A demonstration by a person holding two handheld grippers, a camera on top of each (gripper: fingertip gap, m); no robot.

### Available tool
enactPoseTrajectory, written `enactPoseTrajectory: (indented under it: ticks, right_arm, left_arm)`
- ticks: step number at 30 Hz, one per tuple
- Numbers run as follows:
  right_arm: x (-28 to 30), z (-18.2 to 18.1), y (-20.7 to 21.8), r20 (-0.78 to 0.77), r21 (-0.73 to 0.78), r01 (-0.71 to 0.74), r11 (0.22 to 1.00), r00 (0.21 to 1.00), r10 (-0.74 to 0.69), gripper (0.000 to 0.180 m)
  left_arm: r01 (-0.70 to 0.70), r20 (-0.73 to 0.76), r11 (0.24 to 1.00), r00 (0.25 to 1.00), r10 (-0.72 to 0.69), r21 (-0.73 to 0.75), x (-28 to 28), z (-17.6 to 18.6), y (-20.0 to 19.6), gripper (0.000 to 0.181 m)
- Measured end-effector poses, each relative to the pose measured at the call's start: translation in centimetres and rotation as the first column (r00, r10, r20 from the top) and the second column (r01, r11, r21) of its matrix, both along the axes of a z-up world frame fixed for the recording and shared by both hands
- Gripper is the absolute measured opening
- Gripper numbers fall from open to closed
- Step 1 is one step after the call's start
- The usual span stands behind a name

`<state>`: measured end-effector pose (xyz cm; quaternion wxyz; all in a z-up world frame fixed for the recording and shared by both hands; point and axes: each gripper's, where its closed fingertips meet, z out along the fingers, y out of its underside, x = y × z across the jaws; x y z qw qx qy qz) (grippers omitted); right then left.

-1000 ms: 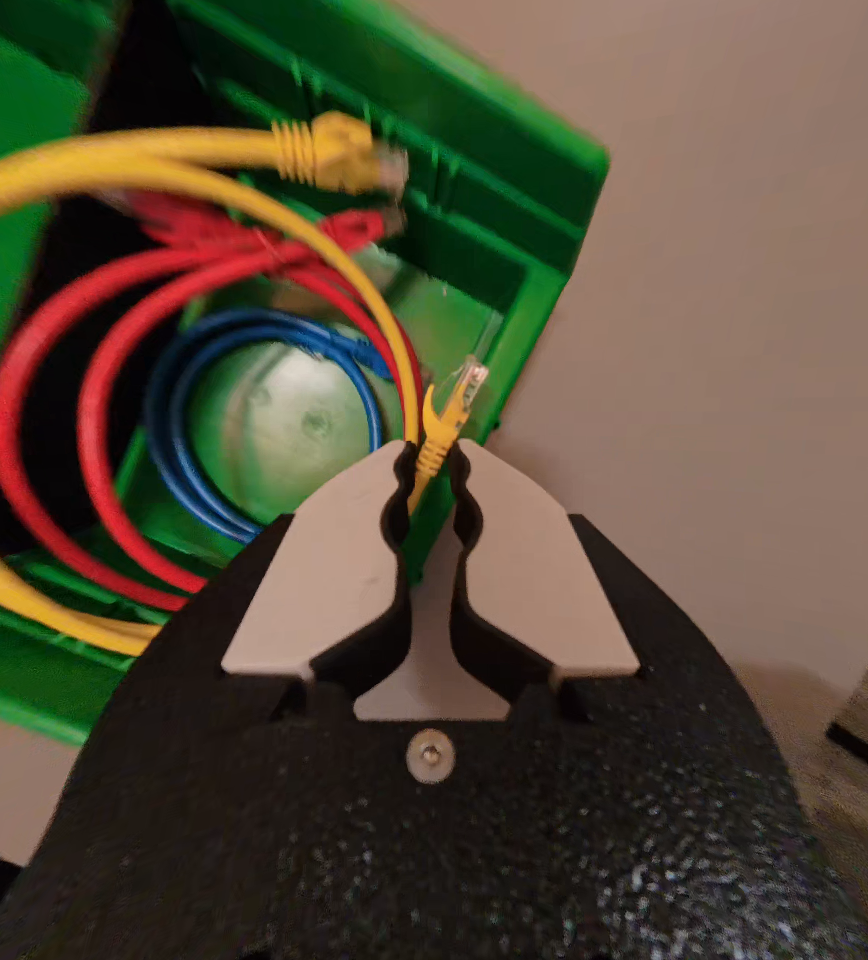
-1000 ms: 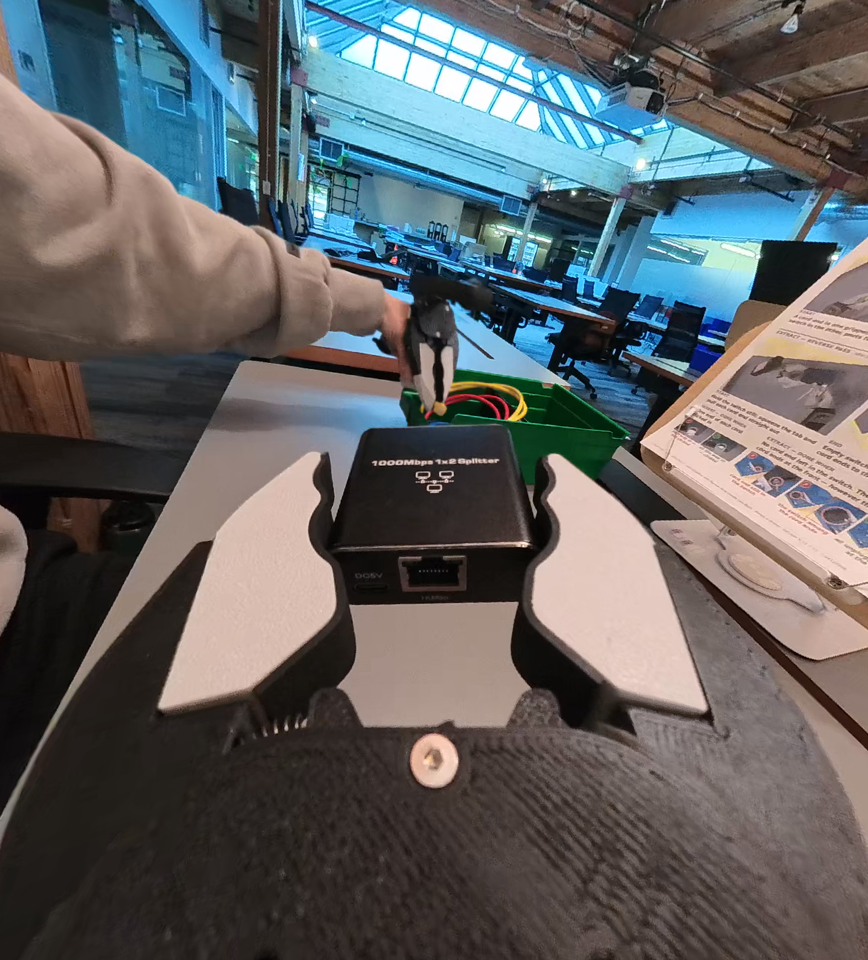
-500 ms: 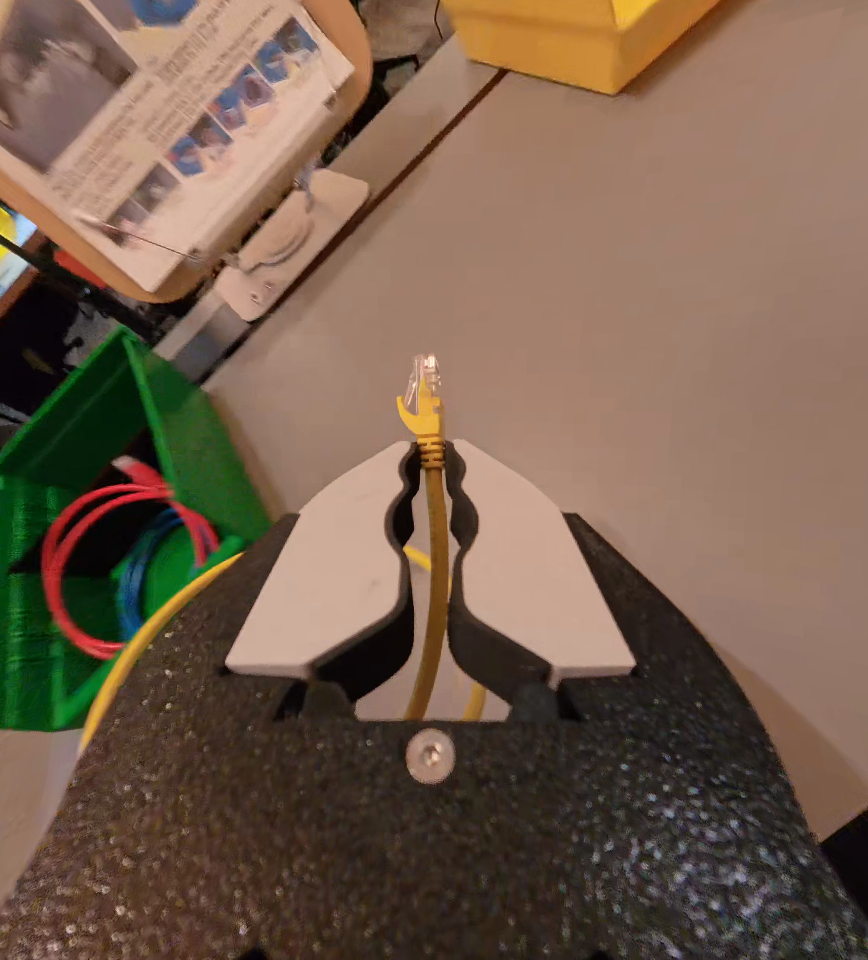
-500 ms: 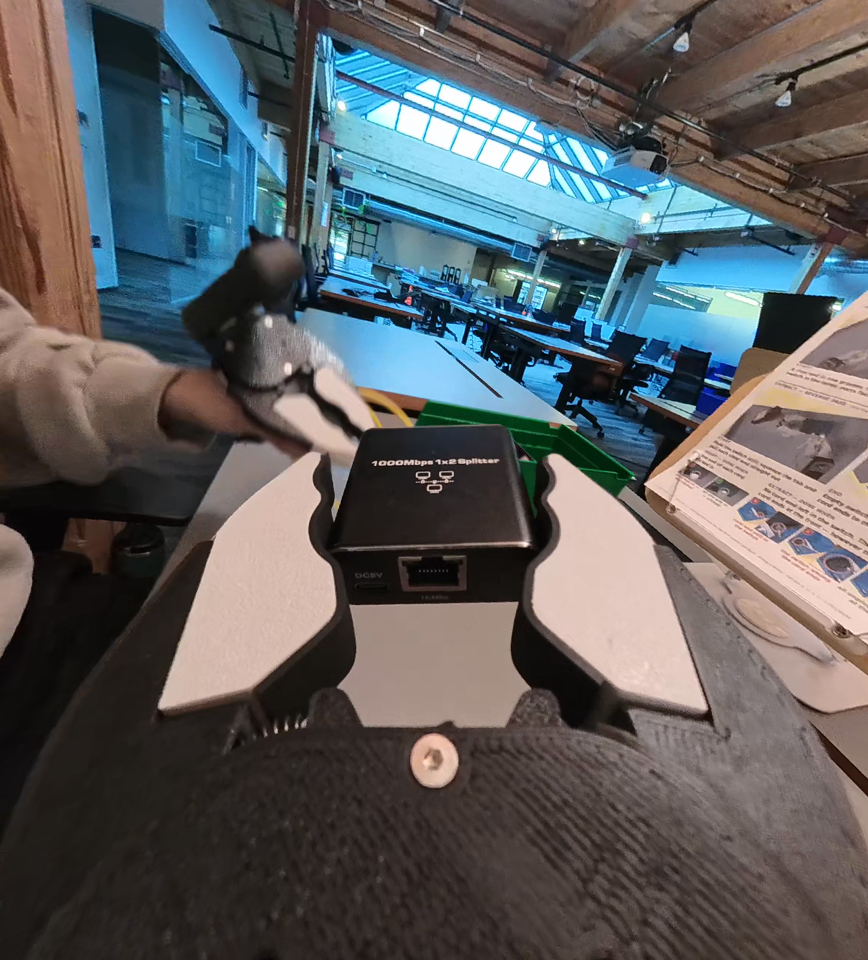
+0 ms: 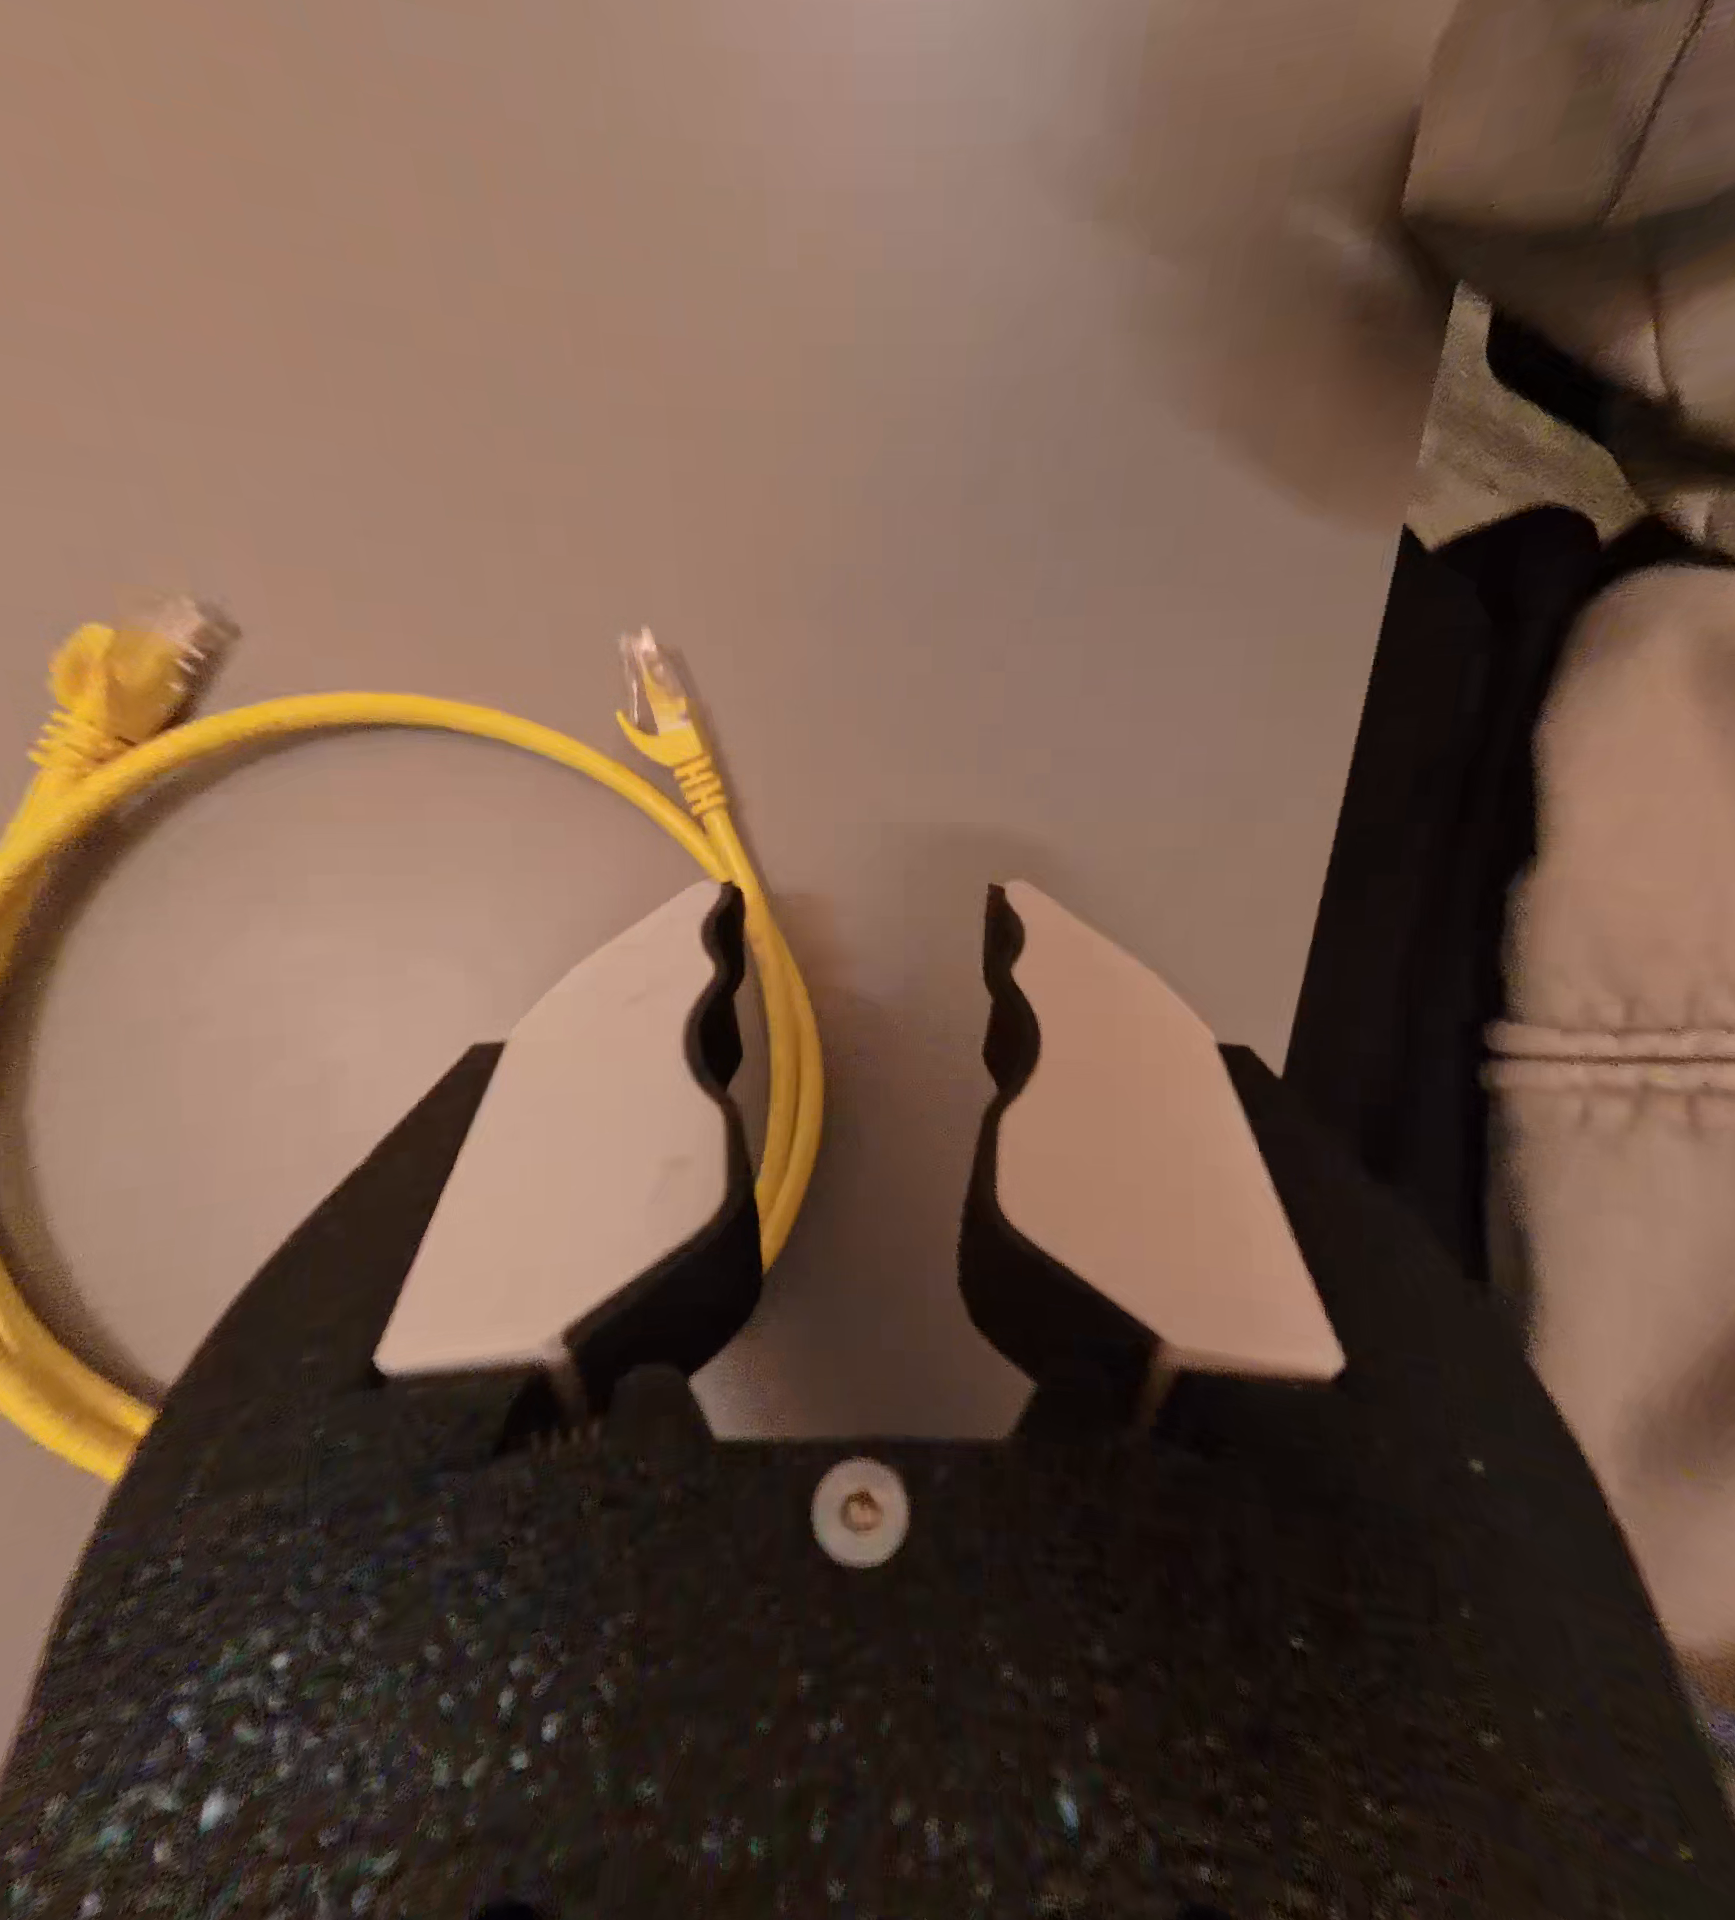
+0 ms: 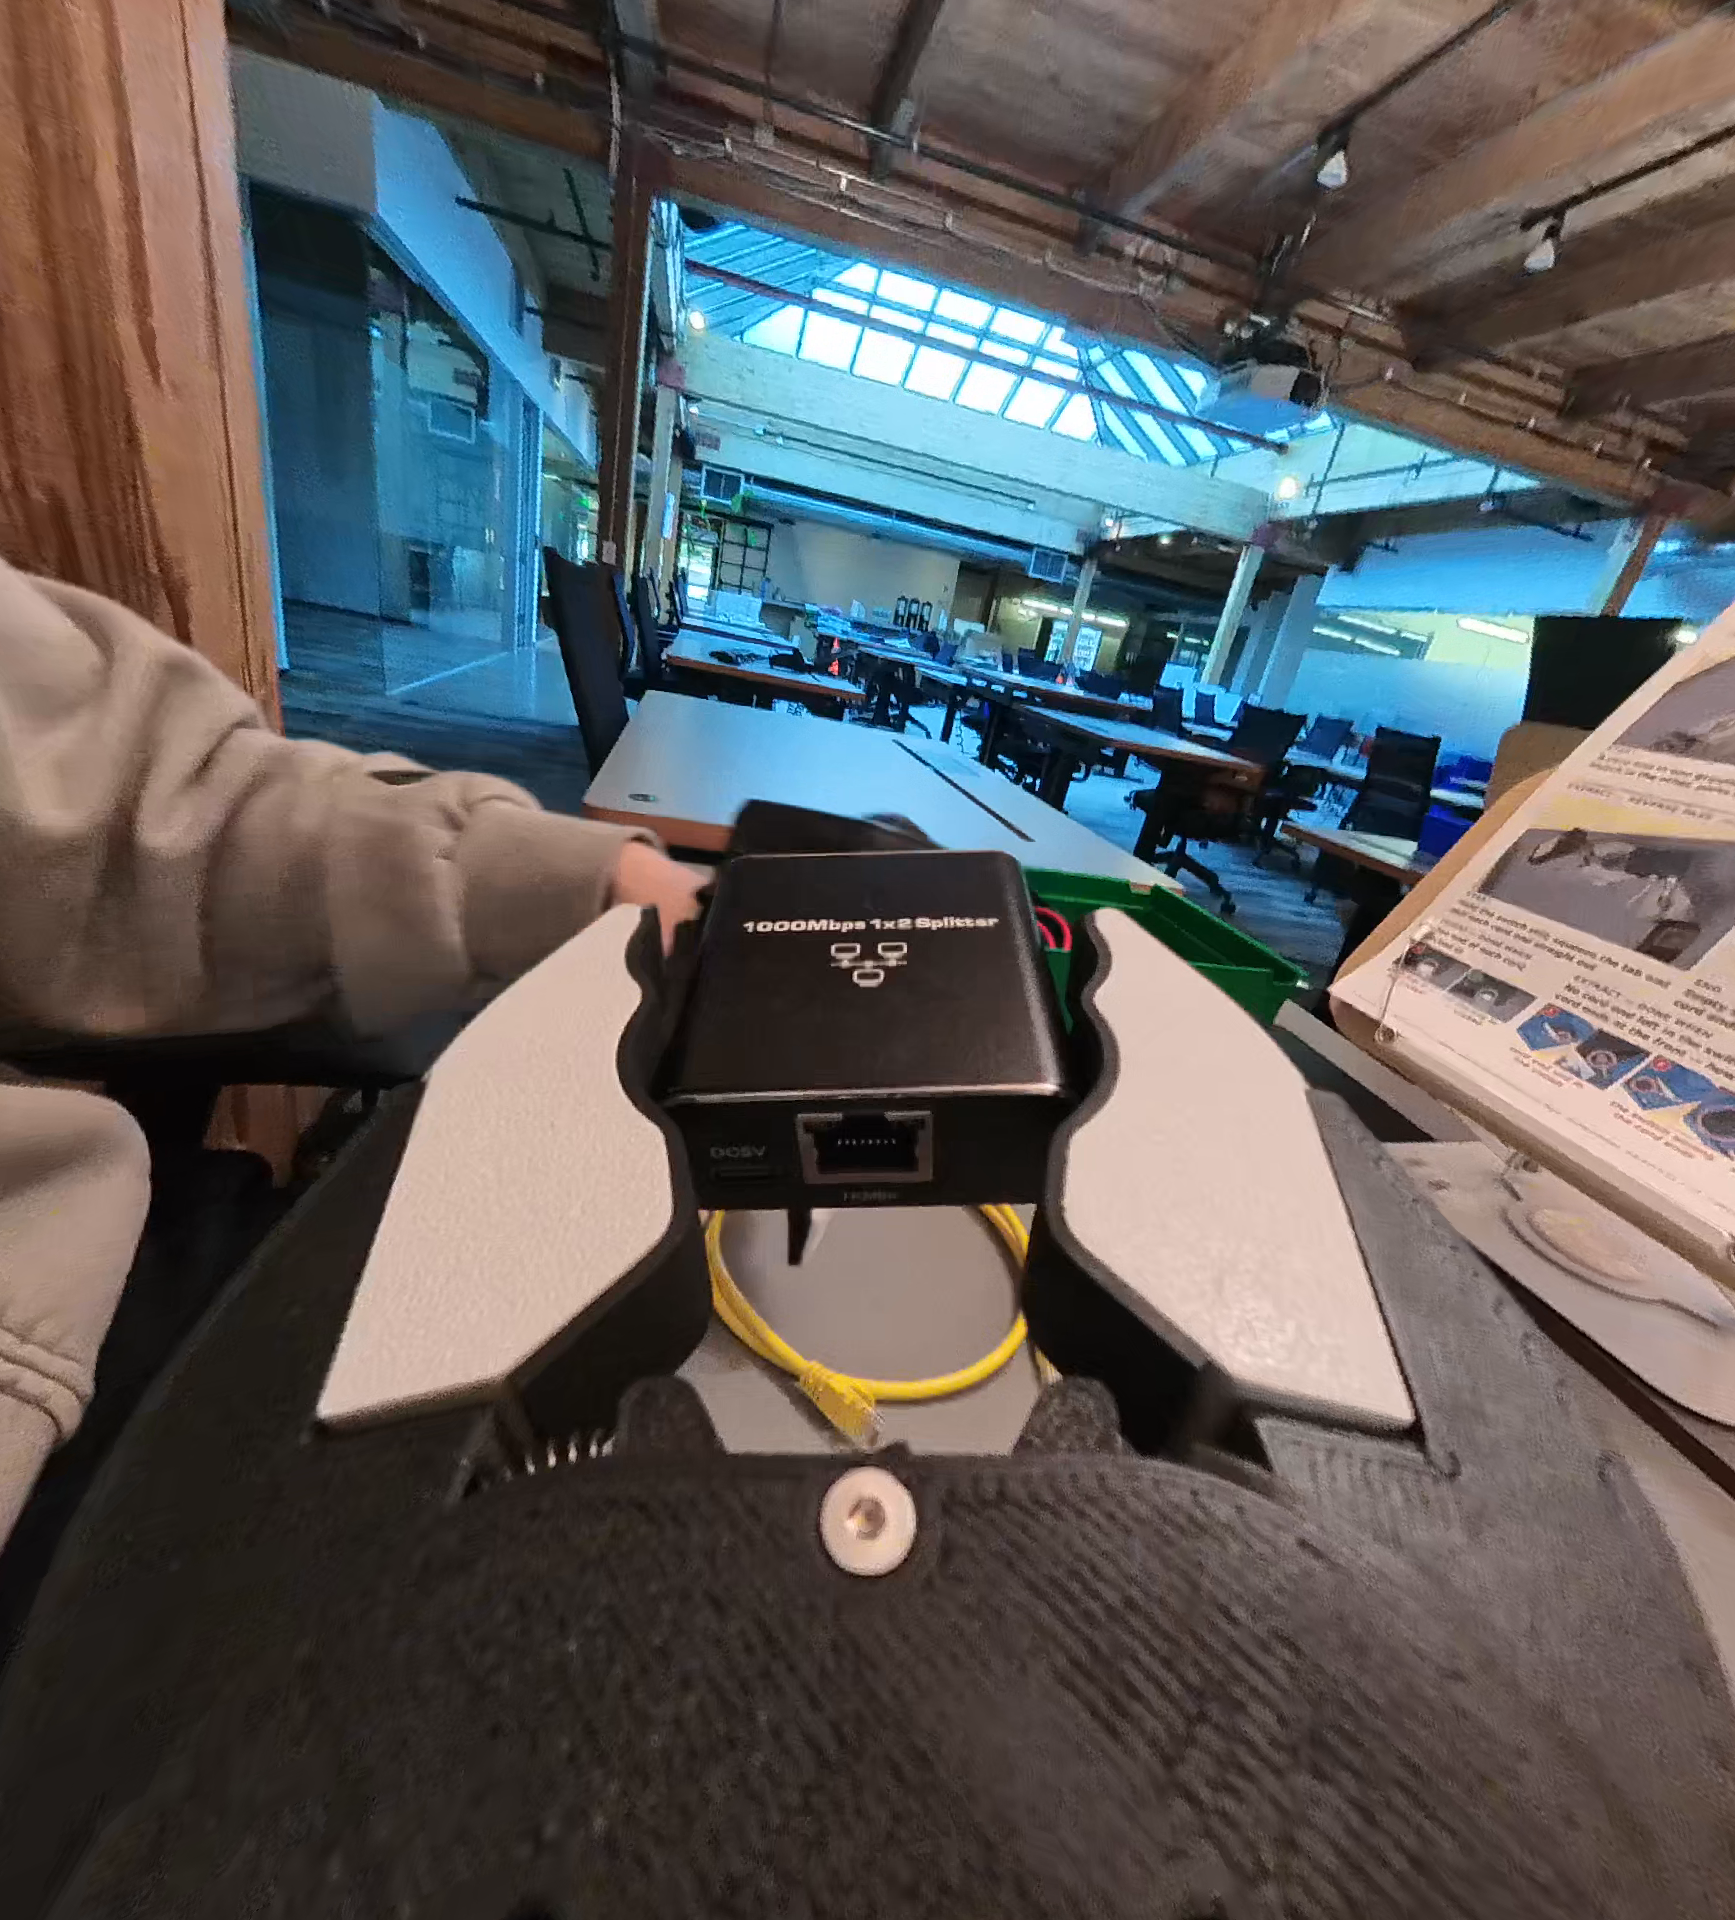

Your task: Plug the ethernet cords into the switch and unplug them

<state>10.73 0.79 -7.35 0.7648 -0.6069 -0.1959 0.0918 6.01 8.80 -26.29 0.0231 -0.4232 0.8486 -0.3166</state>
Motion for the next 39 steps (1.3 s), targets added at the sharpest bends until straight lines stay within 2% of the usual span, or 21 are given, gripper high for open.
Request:
enactPoseTrajectory:
  ticks: [1,5,8,11,14,15,19,22,25,27,28,30,34,36,39]
  right_arm:
    - [0.3,0.0,0.0,-0.008,-0.012,0.008,1.0,1.0,-0.008,0.075]
    - [0.9,0.1,-0.5,0.021,-0.012,0.038,0.999,0.999,-0.038,0.075]
    - [1.3,0.5,-1.1,0.016,0.011,0.038,0.999,0.999,-0.038,0.075]
    - [1.6,0.6,-1.2,0.007,0.023,0.034,0.999,0.999,-0.034,0.075]
    - [1.8,0.2,-0.9,0.001,0.014,0.032,0.999,0.999,-0.032,0.075]
    - [1.9,0.2,-0.9,0.0,0.015,0.033,0.999,0.999,-0.033,0.075]
    - [1.9,0.4,-0.8,0.007,0.021,0.033,0.999,0.999,-0.033,0.075]
    - [1.9,0.4,-0.8,0.008,0.022,0.035,0.999,0.999,-0.035,0.075]
    - [2.1,0.3,-0.7,0.008,0.019,0.039,0.999,0.999,-0.039,0.075]
    - [2.1,0.3,-0.8,0.006,0.019,0.036,0.999,0.999,-0.036,0.075]
    - [2.1,0.3,-0.8,0.005,0.022,0.039,0.999,0.999,-0.039,0.075]
    - [2.2,0.3,-0.8,0.008,0.019,0.041,0.999,0.999,-0.041,0.075]
    - [2.1,0.3,-1.0,0.009,0.022,0.036,0.999,0.999,-0.036,0.075]
    - [2.2,0.3,-1.0,0.009,0.024,0.037,0.999,0.999,-0.037,0.075]
    - [2.3,0.3,-1.2,0.013,0.023,0.041,0.999,0.999,-0.042,0.075]
  left_arm:
    - [0.01,-0.062,1.0,0.998,-0.01,-0.011,0.3,-0.4,0.2,0.041]
    - [-0.103,-0.225,0.986,0.972,0.071,-0.132,2.3,-1.4,-0.8,0.031]
    - [-0.179,-0.264,0.98,0.953,0.15,-0.09,2.8,-2.6,-0.6,0.029]
    - [-0.208,-0.237,0.975,0.946,0.221,0.079,2.6,-4.2,1.0,0.032]
    - [-0.189,-0.216,0.977,0.954,0.207,0.102,2.3,-4.5,0.7,0.023]
    - [-0.179,-0.209,0.976,0.957,0.203,0.126,2.1,-4.6,0.8,0.011]
    - [-0.129,-0.006,0.945,0.991,0.137,0.301,2.6,-4.6,1.6,0.005]
    - [-0.202,0.233,0.844,0.968,0.095,0.497,3.8,-3.3,3.0,0.005]
    - [-0.37,0.51,0.617,0.858,-0.059,0.695,5.4,-0.2,5.2,0.006]
    - [-0.419,0.562,0.476,0.801,-0.208,0.773,5.6,0.7,5.3,0.006]
    - [-0.405,0.547,0.448,0.798,-0.251,0.797,5.4,0.3,4.9,0.006]
    - [-0.369,0.539,0.491,0.798,-0.267,0.789,5.2,-1.0,3.7,0.006]
    - [-0.203,0.465,0.703,0.862,-0.202,0.682,4.0,-3.8,0.8,0.009]
    - [-0.149,0.419,0.815,0.9,-0.123,0.56,3.7,-4.4,-0.1,0.012]
    - [-0.044,0.339,0.965,0.94,-0.048,0.259,3.2,-3.0,-2.7,0.035]
